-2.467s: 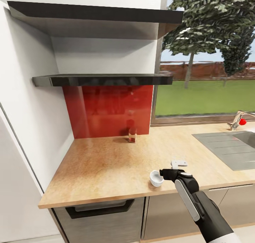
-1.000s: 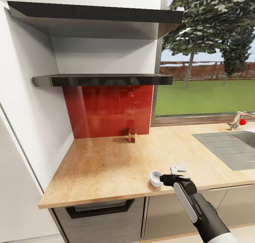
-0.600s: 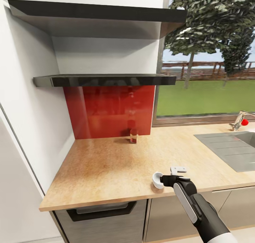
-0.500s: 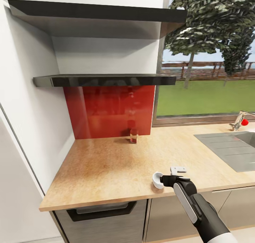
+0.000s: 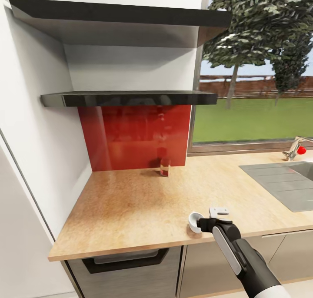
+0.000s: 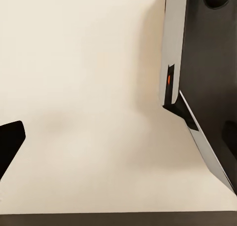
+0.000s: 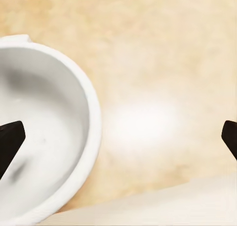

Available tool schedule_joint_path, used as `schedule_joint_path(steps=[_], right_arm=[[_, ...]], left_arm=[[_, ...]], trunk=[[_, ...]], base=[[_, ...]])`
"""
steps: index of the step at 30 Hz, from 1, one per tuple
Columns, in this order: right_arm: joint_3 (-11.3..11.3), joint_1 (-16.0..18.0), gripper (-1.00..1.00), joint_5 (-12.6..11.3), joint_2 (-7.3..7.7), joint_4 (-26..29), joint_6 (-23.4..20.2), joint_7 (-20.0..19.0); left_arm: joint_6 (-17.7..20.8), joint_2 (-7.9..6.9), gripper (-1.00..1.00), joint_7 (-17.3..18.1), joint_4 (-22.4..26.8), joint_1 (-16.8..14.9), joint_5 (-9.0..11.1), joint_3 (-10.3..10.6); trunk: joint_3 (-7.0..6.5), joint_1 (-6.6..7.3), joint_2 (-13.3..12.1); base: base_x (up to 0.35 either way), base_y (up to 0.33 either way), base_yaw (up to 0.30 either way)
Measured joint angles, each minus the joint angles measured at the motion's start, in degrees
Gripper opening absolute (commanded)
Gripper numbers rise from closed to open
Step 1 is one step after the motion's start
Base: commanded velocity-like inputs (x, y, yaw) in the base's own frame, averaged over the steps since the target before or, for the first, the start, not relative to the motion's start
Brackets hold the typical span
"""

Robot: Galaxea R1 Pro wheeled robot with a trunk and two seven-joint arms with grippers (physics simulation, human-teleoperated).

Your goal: Set up a coffee station on the kitchen countertop: keep the coffee maker on the countertop, move the bottle of coffee from the kitchen shelf to the counter next to the coffee maker, place a paper coffee filter on top of the coffee maker, put the saucer next to the coffee maker with the coffee cup on the saucer, and place the electric kettle next to the coffee maker.

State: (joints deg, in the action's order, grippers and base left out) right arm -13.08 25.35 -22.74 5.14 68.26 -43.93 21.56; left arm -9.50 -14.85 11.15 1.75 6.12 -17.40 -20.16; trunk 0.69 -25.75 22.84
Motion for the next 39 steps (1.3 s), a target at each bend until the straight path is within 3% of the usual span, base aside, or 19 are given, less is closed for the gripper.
schedule_joint_path(steps=[39], right_arm=[[0.0,0.0,1.0,0.0,0.07,-2.3,0.1,-0.2]], left_arm=[[0.0,0.0,1.0,0.0,0.0,0.0,0.0,0.0]], trunk=[[0.0,0.0,0.0]], base=[[0.0,0.01,0.0]])
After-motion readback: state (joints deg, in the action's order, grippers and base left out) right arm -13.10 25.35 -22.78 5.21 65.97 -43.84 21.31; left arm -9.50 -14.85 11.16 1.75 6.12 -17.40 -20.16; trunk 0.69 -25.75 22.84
